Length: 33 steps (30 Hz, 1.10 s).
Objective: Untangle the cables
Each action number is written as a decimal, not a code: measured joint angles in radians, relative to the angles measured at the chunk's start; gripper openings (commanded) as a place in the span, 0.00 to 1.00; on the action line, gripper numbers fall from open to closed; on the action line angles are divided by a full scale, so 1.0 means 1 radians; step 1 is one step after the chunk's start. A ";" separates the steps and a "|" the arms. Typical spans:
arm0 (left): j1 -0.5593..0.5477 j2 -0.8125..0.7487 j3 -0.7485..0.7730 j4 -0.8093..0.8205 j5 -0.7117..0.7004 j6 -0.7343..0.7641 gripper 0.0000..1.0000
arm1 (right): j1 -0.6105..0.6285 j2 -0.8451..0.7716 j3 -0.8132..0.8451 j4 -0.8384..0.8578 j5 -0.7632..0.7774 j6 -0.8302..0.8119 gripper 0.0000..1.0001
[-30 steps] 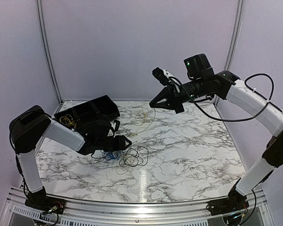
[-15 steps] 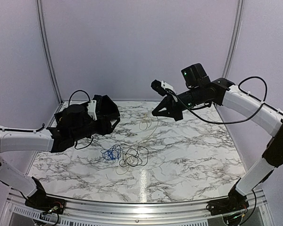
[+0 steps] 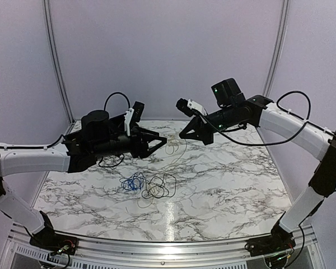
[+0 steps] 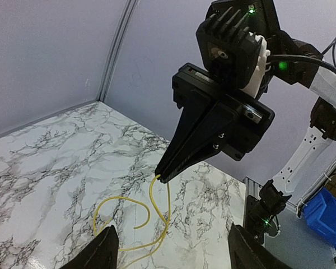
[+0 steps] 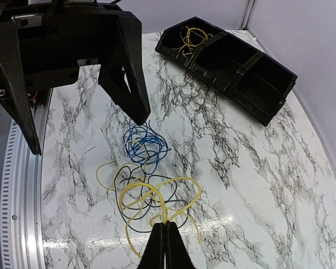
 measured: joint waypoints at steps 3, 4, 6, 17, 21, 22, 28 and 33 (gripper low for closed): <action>-0.008 0.053 0.029 -0.002 0.011 -0.027 0.63 | 0.005 0.000 -0.008 0.002 0.007 0.000 0.00; -0.009 0.069 0.037 -0.003 0.012 -0.035 0.62 | 0.006 0.001 -0.008 0.003 0.008 0.000 0.00; -0.013 0.101 0.050 -0.003 0.011 -0.051 0.61 | 0.011 0.001 -0.008 0.004 0.009 0.000 0.00; -0.015 0.178 0.102 -0.004 0.030 -0.094 0.15 | 0.017 0.006 -0.008 0.004 0.010 0.000 0.00; -0.018 0.200 0.117 0.003 0.037 -0.097 0.05 | 0.017 0.011 -0.008 0.004 0.010 0.001 0.00; -0.018 0.201 0.117 0.002 0.037 -0.097 0.04 | 0.017 0.011 -0.008 0.004 0.010 0.001 0.08; -0.013 0.170 0.085 -0.001 0.014 -0.092 0.00 | -0.015 -0.001 -0.024 0.013 -0.004 0.000 0.36; 0.018 0.066 0.034 -0.073 -0.086 -0.085 0.00 | -0.195 -0.131 -0.192 0.075 -0.084 0.024 0.41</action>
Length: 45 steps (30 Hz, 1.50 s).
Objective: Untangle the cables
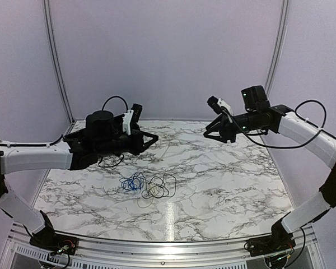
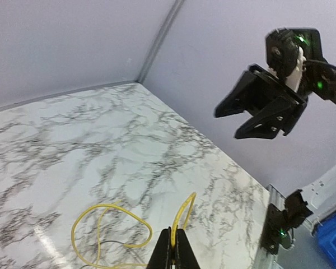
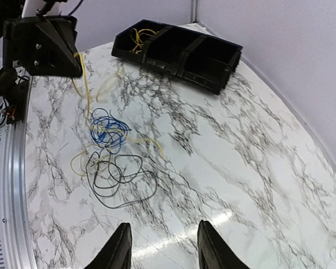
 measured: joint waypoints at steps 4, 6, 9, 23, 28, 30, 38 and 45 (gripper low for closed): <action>0.045 -0.099 -0.006 -0.155 -0.174 0.031 0.00 | -0.132 -0.097 -0.145 0.100 -0.040 0.034 0.41; 0.069 -0.129 0.015 -0.269 -0.272 0.058 0.00 | -0.159 -0.121 -0.209 0.155 -0.058 0.050 0.41; 0.106 -0.143 0.061 -0.423 -0.400 0.101 0.00 | -0.188 -0.133 -0.313 0.250 -0.076 0.082 0.41; 0.360 -0.190 0.227 -0.824 -0.752 0.239 0.00 | -0.229 -0.145 -0.490 0.408 -0.109 0.076 0.40; 0.439 -0.185 0.254 -0.864 -0.782 0.270 0.00 | -0.229 -0.146 -0.490 0.408 -0.111 0.054 0.40; 0.478 -0.173 0.261 -0.864 -0.777 0.278 0.00 | -0.229 -0.146 -0.490 0.406 -0.111 0.047 0.40; 0.654 -0.036 0.293 -0.817 -0.658 0.286 0.00 | -0.229 -0.147 -0.490 0.402 -0.110 0.027 0.40; 0.713 0.117 0.373 -0.739 -0.542 0.269 0.00 | -0.229 -0.147 -0.490 0.401 -0.102 0.010 0.40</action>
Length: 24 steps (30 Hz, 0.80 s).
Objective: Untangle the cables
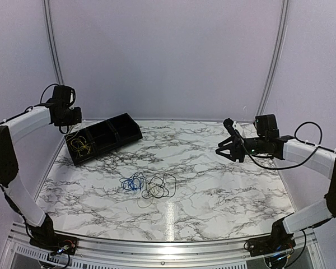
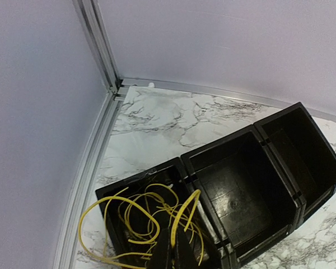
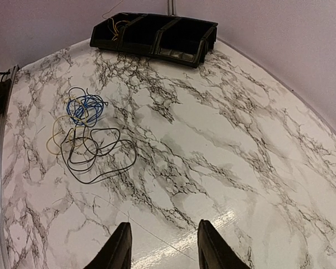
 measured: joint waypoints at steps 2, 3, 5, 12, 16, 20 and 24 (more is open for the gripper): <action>0.006 0.031 0.018 0.012 0.035 -0.013 0.00 | 0.000 0.000 0.000 0.000 0.004 -0.003 0.41; 0.009 0.047 0.029 0.018 0.057 -0.021 0.00 | 0.000 0.000 0.000 0.000 0.006 -0.004 0.41; 0.010 0.062 0.035 0.026 0.090 -0.037 0.00 | 0.000 0.000 0.000 0.000 0.011 -0.007 0.41; 0.010 0.064 0.040 0.040 0.199 -0.094 0.00 | 0.000 0.002 0.000 -0.001 0.018 -0.014 0.40; 0.010 0.036 0.002 0.055 0.204 -0.131 0.00 | 0.000 0.011 0.000 -0.004 0.019 -0.020 0.41; 0.010 0.030 -0.055 0.066 0.172 -0.159 0.00 | 0.000 0.019 0.000 -0.010 0.019 -0.024 0.41; 0.010 0.031 -0.138 0.064 0.135 -0.196 0.00 | 0.000 0.021 0.000 -0.017 0.021 -0.027 0.41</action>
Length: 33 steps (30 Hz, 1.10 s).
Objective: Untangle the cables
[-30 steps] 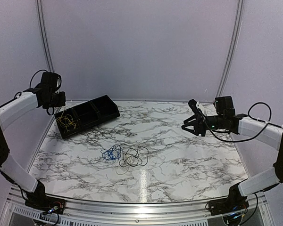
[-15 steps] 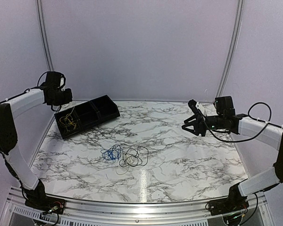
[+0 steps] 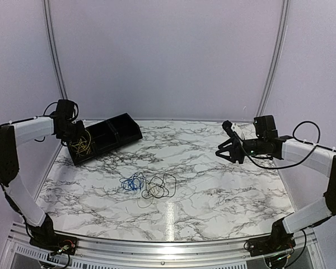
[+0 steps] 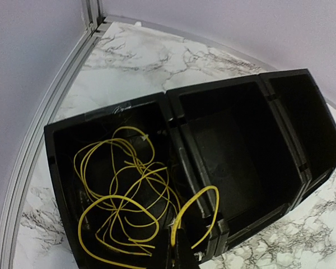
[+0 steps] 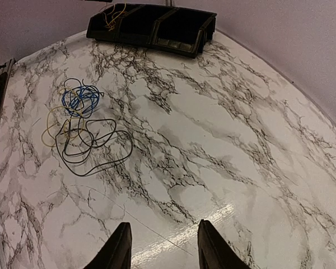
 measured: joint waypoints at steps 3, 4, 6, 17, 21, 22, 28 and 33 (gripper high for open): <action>0.000 0.009 -0.032 -0.001 -0.026 -0.019 0.00 | 0.000 0.000 0.001 -0.004 0.001 -0.003 0.41; 0.000 0.016 -0.034 -0.001 -0.034 -0.022 0.00 | 0.000 0.000 0.001 -0.006 0.002 -0.003 0.41; 0.000 0.031 -0.034 0.003 -0.051 -0.026 0.00 | 0.000 0.000 0.002 -0.008 0.002 -0.003 0.41; 0.001 0.193 0.024 0.007 -0.123 -0.037 0.00 | 0.000 0.002 0.001 -0.014 0.010 -0.013 0.41; 0.001 0.237 0.086 0.008 -0.113 -0.048 0.00 | 0.000 0.002 0.001 -0.015 0.015 -0.016 0.41; 0.001 0.245 0.099 0.011 -0.103 -0.052 0.00 | 0.000 0.002 0.001 -0.015 0.016 -0.017 0.41; 0.001 0.263 0.119 0.029 -0.074 -0.074 0.00 | 0.000 0.002 0.001 -0.016 0.021 -0.023 0.41; 0.001 0.262 0.086 0.035 -0.101 -0.079 0.00 | 0.000 0.003 0.002 -0.019 0.024 -0.029 0.41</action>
